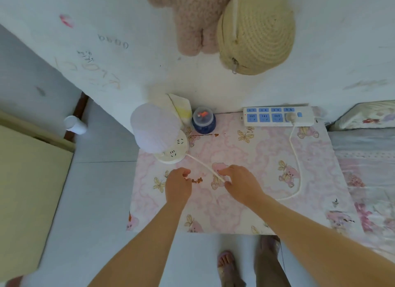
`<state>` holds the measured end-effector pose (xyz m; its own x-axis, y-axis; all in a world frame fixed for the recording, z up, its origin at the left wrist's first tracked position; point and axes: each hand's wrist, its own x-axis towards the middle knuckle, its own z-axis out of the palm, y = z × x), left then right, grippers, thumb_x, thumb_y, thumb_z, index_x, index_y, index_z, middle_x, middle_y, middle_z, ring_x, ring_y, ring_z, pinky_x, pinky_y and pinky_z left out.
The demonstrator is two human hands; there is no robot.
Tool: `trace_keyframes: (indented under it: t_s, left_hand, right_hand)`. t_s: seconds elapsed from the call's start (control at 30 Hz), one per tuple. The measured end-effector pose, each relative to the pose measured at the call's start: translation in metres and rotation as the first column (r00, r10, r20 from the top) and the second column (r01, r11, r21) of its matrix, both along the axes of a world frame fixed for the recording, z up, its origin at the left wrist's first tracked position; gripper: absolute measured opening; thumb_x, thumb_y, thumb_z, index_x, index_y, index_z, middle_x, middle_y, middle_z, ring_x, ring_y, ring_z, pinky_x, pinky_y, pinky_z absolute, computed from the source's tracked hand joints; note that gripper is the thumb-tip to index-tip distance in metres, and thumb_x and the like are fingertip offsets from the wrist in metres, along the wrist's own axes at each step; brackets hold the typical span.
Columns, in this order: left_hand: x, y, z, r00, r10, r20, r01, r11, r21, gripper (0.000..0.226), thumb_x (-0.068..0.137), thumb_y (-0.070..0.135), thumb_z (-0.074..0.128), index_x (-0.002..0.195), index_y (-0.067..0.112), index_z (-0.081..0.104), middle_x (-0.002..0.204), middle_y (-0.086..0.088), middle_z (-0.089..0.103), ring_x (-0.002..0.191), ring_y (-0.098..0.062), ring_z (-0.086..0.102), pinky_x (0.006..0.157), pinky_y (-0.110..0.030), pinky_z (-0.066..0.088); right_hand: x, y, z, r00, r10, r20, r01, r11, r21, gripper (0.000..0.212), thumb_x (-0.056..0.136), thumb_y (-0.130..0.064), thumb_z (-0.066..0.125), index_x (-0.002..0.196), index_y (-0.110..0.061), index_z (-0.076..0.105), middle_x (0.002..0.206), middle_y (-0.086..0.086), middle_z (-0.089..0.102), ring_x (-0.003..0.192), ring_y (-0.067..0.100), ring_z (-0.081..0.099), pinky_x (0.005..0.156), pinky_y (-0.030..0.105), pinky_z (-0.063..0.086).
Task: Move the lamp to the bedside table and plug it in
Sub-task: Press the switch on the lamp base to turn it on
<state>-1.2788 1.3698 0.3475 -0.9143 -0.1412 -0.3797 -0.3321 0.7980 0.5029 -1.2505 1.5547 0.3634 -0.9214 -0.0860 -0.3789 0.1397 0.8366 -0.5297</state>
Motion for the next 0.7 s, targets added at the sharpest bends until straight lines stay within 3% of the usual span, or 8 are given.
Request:
trace_keyframes:
  t_s: [0.13, 0.27, 0.5, 0.7]
  left_hand:
    - [0.013, -0.028, -0.013, 0.999, 0.03, -0.024, -0.03, 0.999, 0.012, 0.034, 0.09, 0.009, 0.056, 0.123, 0.013, 0.06, 0.13, -0.01, 0.056, 0.116, -0.025, 0.059, 0.099, -0.034, 0.047]
    - [0.016, -0.047, -0.023, 0.997, 0.011, -0.081, -0.012, 1.0, -0.008, 0.049, 0.09, 0.009, 0.058, 0.137, 0.011, 0.046, 0.138, -0.012, 0.047, 0.123, -0.025, 0.051, 0.103, -0.033, 0.042]
    - [-0.002, -0.058, -0.037, 0.985, -0.051, -0.164, 0.044, 0.998, -0.044, 0.062, 0.09, 0.01, 0.058, 0.146, 0.01, 0.032, 0.138, -0.012, 0.047, 0.123, -0.023, 0.047, 0.1, -0.029, 0.039]
    - [-0.008, -0.056, -0.046, 0.977, 0.083, -0.195, -0.077, 0.996, 0.038, 0.072, 0.087, 0.003, 0.055, 0.149, 0.018, 0.023, 0.135, -0.012, 0.048, 0.122, -0.026, 0.049, 0.093, -0.031, 0.043]
  right_hand:
    - [-0.002, -0.029, -0.011, 1.0, 0.02, -0.015, -0.02, 0.999, -0.039, 0.041, 0.085, -0.009, 0.05, 0.123, -0.019, 0.06, 0.136, 0.003, 0.053, 0.121, 0.024, 0.052, 0.097, 0.04, 0.049]
    - [-0.008, -0.053, -0.026, 0.997, 0.076, -0.019, -0.076, 0.997, -0.029, 0.049, 0.083, -0.005, 0.051, 0.131, -0.017, 0.053, 0.137, 0.005, 0.05, 0.125, 0.025, 0.047, 0.099, 0.04, 0.047]
    - [-0.026, -0.087, -0.044, 0.99, 0.104, -0.097, -0.099, 0.993, 0.062, 0.058, 0.086, -0.009, 0.053, 0.141, -0.016, 0.036, 0.156, 0.006, 0.022, 0.14, 0.028, 0.028, 0.108, 0.042, 0.039]
    - [-0.025, -0.095, -0.061, 0.99, 0.131, -0.057, -0.124, 0.986, 0.109, 0.063, 0.085, 0.002, 0.047, 0.144, -0.004, 0.023, 0.159, 0.005, 0.014, 0.146, 0.022, 0.013, 0.116, 0.033, 0.025]
